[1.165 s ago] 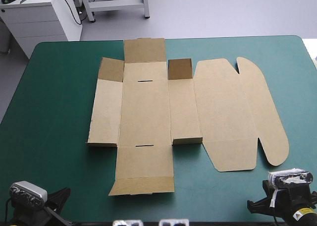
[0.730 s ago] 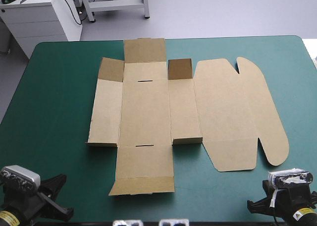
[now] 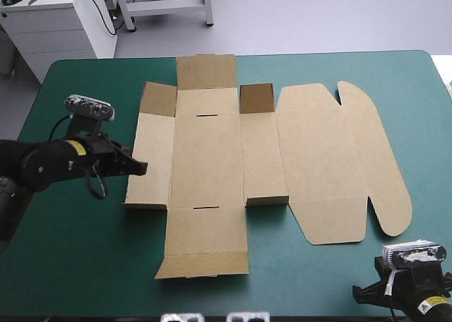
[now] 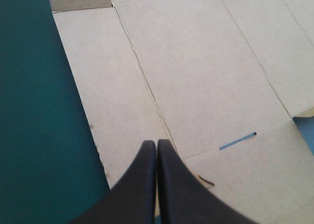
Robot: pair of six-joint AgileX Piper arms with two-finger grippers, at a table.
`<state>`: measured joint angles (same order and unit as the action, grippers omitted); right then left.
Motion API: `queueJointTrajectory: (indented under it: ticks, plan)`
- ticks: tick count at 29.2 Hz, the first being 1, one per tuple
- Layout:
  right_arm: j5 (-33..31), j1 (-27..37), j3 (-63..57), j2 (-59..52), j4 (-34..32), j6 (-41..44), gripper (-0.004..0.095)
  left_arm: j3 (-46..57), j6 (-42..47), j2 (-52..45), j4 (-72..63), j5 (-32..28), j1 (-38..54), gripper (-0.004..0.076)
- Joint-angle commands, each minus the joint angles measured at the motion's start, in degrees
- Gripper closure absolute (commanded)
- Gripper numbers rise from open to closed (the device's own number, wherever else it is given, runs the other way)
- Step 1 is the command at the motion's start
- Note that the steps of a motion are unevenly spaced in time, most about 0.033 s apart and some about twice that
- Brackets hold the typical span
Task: Fold the box
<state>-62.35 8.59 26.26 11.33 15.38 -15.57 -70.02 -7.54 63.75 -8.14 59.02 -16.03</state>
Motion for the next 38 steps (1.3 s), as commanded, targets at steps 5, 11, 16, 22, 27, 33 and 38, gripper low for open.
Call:
queueJointTrajectory:
  ticks: [5, 11, 16, 22, 27, 33, 38]
  plan:
    - [3.3, -0.2, 1.3, 0.8, 0.4, -0.4, 0.0928, -7.9, -4.2, 11.7, -11.8, -3.3, 9.4, 0.0732]
    - [3.3, -0.2, 1.3, 0.8, 0.4, -0.4, 0.0928, -8.8, -15.8, 17.2, -31.7, 2.3, 28.2, 0.0732]
    - [3.3, -0.2, 1.3, 0.8, 0.4, -0.4, 0.0928, -8.8, -19.8, 22.8, -41.7, 8.4, 39.1, 0.0732]
    - [3.3, -0.2, 1.3, 0.8, 0.4, -0.4, 0.0928, -8.7, -22.7, 28.6, -40.4, 13.0, 40.4, 0.0732]
    - [3.3, -0.2, 1.3, 0.8, 0.4, -0.4, 0.0928, -8.7, -24.5, 31.2, -41.9, 14.6, 40.4, 0.0724]
    - [3.3, -0.2, 1.3, 0.8, 0.4, -0.4, 0.0928, -8.7, -24.0, 32.4, -39.2, 14.7, 40.3, 0.0500]
    - [3.3, -0.2, 1.3, 0.9, 0.4, -0.4, 0.0928, -8.1, -22.9, 33.5, -38.7, 14.9, 39.7, 0.0259]
